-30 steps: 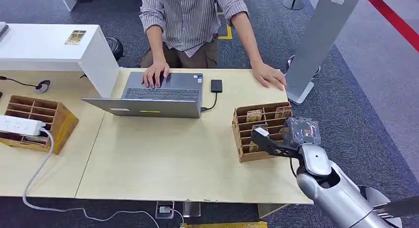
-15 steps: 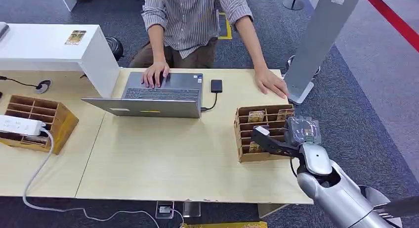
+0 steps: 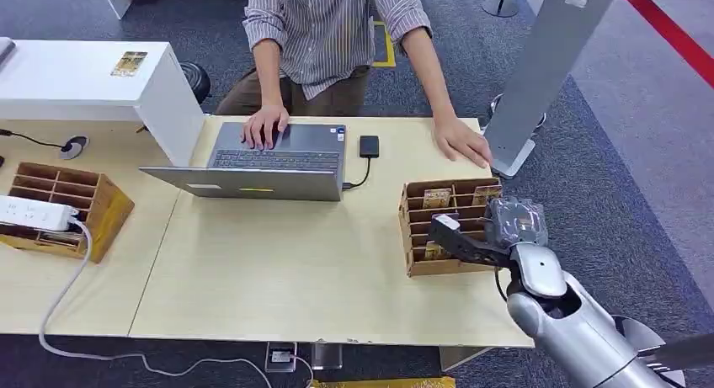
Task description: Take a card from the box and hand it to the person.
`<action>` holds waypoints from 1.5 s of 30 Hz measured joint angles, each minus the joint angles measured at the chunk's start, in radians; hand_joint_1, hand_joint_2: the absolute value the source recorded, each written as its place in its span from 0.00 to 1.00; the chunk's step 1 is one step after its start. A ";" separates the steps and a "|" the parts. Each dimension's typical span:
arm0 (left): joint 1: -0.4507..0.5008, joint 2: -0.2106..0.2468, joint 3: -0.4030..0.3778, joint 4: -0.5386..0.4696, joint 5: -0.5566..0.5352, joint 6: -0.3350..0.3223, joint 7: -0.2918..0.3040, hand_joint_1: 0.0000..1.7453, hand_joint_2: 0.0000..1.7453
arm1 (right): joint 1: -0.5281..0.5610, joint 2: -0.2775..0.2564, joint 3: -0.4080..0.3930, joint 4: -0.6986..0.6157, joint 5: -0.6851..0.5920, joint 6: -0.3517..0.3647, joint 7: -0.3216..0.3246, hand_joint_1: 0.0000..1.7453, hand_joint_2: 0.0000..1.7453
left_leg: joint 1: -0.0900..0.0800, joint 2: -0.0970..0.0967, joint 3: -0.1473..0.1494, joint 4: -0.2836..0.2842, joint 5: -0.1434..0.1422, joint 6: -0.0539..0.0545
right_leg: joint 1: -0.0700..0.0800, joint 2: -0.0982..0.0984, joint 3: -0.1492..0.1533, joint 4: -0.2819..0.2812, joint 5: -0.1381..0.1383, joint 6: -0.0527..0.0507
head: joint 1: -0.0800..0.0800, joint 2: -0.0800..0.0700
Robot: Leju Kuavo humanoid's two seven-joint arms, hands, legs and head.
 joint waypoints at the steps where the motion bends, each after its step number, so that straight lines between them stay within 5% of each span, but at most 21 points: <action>1: 0.000 0.000 -0.001 0.000 0.002 0.000 0.000 0.00 0.00 | -0.002 -0.001 -0.001 -0.010 -0.003 0.000 0.001 1.00 1.00 | 0.000 0.000 0.000 0.000 0.000 0.000 | 0.000 0.000 0.000 0.000 0.000 0.000 | 0.000 0.000; 17: 0.001 0.003 -0.008 0.000 0.010 -0.010 -0.005 0.00 0.00 | -0.169 -0.023 -0.031 -0.346 -0.086 0.083 0.000 1.00 1.00 | 0.000 0.000 0.000 0.000 0.000 0.000 | 0.000 0.000 0.000 0.000 0.000 0.000 | 0.000 0.000; 31: 0.000 0.003 -0.008 0.000 0.010 -0.010 -0.005 0.00 0.00 | -0.178 -0.026 -0.031 -0.429 -0.084 0.081 -0.003 1.00 1.00 | 0.000 0.000 0.000 0.000 0.000 0.000 | 0.000 0.000 0.000 0.000 0.000 0.000 | -0.001 0.000; 37: -0.001 0.002 -0.014 0.000 -0.004 -0.023 -0.005 0.00 0.00 | -0.230 0.002 0.003 -0.435 -0.082 0.050 -0.095 1.00 1.00 | 0.000 0.000 -0.001 0.000 0.000 0.000 | 0.000 0.000 -0.001 0.000 0.000 0.000 | 0.000 0.000; 42: -0.005 0.000 -0.023 0.000 -0.010 -0.045 -0.027 0.00 0.00 | -0.262 0.068 0.061 -0.355 -0.107 -0.065 -0.213 1.00 1.00 | 0.001 0.000 -0.002 0.000 0.000 0.000 | 0.001 0.000 -0.001 0.001 0.000 0.000 | -0.002 0.000; 43: -0.006 0.000 -0.024 0.000 -0.010 -0.048 -0.031 0.00 1.00 | -0.264 0.080 0.070 -0.328 -0.112 -0.098 -0.241 0.00 1.00 | 0.001 0.000 -0.002 0.000 0.000 0.000 | 0.001 0.000 -0.001 0.001 0.000 0.000 | -0.002 0.000; 45: -0.008 -0.002 -0.025 0.000 -0.006 -0.051 -0.032 0.00 1.00 | -0.264 0.110 0.085 -0.257 -0.118 -0.174 -0.292 0.00 1.00 | 0.001 0.000 -0.002 0.000 0.000 0.000 | 0.001 0.000 -0.001 0.001 0.000 0.000 | -0.002 0.000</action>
